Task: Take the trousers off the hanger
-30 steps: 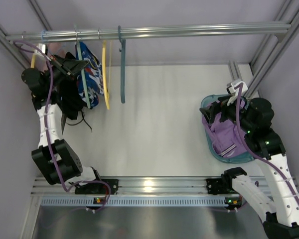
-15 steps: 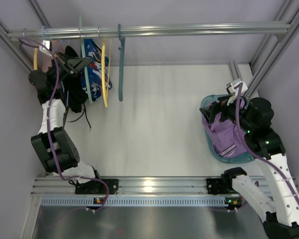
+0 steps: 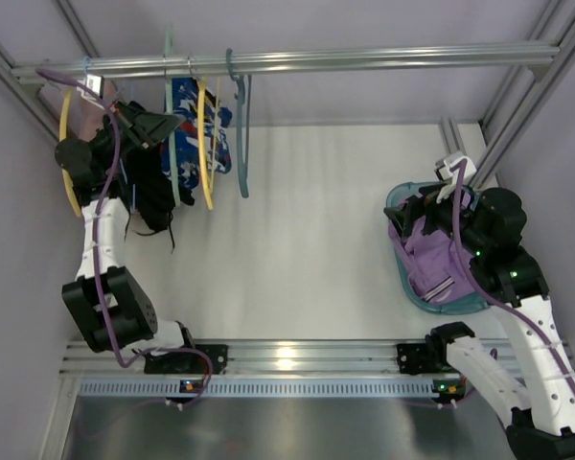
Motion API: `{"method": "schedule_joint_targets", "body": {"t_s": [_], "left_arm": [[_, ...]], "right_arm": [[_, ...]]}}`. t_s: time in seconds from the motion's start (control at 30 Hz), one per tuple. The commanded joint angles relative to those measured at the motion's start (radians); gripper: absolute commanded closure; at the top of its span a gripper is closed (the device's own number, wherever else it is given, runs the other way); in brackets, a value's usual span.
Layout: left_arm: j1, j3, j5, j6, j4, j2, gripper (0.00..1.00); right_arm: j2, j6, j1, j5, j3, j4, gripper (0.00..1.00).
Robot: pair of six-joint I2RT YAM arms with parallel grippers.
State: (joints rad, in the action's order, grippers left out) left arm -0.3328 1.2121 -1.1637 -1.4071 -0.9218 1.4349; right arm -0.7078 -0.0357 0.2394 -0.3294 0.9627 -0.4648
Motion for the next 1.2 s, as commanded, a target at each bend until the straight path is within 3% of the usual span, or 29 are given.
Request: {"method": "schedule_joint_targets", "body": {"t_s": [0.0,0.2,0.5,0.77,0.93,1.17], "left_arm": [[0.008,0.067,0.128,0.230,-0.316,-0.218,1.00],[0.006,0.046,0.174,0.436,0.078,-0.347,1.00],[0.006,-0.006,0.272,0.395,0.461,-0.491,1.00],[0.006,-0.138,0.202,0.166,0.495,-0.602,1.00],[0.008,-0.187,0.136,0.221,0.578,-0.744,1.00],[0.015,-0.146,0.124,0.326,0.970,-0.844,1.00]], "right_arm": [[0.005,-0.016,0.005,0.001,0.007,0.023,0.00],[0.010,-0.016,0.005,0.003,0.011,0.025,0.01],[-0.001,-0.021,0.005,-0.003,0.018,0.026,0.01],[-0.009,-0.029,0.005,-0.005,0.027,0.028,0.01],[-0.002,-0.033,0.005,-0.010,0.027,0.023,0.01],[-0.002,-0.038,0.006,-0.078,0.039,0.021,0.01]]}}
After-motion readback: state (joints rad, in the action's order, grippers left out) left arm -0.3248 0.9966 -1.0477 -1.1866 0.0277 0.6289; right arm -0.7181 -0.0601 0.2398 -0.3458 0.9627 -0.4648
